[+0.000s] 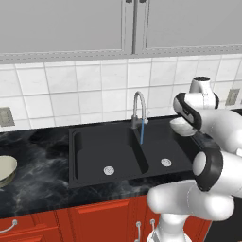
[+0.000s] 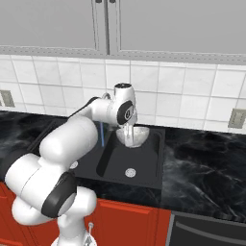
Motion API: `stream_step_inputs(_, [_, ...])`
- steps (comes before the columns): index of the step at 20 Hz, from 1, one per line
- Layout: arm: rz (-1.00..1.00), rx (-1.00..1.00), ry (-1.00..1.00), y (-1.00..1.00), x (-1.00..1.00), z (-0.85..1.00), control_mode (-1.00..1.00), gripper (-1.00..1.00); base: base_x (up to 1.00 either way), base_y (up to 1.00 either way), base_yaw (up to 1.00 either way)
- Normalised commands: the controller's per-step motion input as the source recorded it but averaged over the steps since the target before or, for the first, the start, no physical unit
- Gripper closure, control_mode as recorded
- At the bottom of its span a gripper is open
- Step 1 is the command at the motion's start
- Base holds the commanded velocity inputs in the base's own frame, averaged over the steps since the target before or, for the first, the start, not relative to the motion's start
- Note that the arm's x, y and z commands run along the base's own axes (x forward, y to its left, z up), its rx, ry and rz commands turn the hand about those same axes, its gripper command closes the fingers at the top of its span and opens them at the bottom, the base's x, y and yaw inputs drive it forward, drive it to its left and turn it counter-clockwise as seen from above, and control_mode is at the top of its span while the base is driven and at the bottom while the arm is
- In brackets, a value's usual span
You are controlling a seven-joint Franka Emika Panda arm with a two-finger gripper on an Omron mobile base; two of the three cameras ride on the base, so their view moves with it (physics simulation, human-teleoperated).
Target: Rinse each bowl for a few seconds and place them down in the sink or on the counter.
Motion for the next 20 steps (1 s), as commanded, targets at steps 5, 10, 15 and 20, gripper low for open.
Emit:
stream_step_inputs(5, [0.08,0.03,-0.05,0.22,0.0,-0.05,-1.0,1.0,0.0,0.0,0.0])
stream_step_inputs(10, [0.07,0.0,-0.07,0.28,0.0,-0.05,-1.0,1.0,0.0,0.0,0.0])
stream_step_inputs(15, [0.07,0.01,-0.04,0.26,0.0,-0.09,-1.0,1.0,0.0,0.0,0.0])
stream_step_inputs(20, [0.05,0.01,-0.03,0.24,0.04,-0.08,-1.0,1.0,0.0,0.0,0.0])
